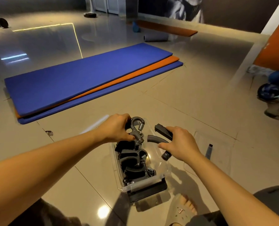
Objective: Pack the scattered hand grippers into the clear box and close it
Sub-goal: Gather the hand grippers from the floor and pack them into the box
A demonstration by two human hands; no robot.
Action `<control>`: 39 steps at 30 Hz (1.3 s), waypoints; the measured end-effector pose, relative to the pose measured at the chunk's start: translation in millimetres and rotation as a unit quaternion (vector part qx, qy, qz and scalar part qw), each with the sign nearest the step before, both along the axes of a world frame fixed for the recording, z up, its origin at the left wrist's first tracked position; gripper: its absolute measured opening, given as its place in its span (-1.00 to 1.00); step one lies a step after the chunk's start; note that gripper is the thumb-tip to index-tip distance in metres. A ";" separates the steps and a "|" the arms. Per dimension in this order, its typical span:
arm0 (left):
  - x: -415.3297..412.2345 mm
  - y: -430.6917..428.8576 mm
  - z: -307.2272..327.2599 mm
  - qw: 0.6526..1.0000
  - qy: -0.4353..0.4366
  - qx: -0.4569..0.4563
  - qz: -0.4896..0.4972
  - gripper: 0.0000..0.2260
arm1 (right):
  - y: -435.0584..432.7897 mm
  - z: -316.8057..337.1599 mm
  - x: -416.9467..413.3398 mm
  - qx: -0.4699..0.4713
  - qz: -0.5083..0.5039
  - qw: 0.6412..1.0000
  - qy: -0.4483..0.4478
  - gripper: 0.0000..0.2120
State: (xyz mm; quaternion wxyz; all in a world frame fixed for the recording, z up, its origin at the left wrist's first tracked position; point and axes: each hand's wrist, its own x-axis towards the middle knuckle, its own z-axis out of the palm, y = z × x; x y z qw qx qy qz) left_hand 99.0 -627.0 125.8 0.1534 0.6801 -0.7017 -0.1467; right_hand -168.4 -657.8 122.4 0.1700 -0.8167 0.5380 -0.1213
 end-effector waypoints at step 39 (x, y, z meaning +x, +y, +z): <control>-6.4 -46.0 -192.5 0.981 -0.121 0.092 -0.123 -0.38 | -11.1 -45.1 -5.8 -0.003 -0.029 0.999 0.033 -0.43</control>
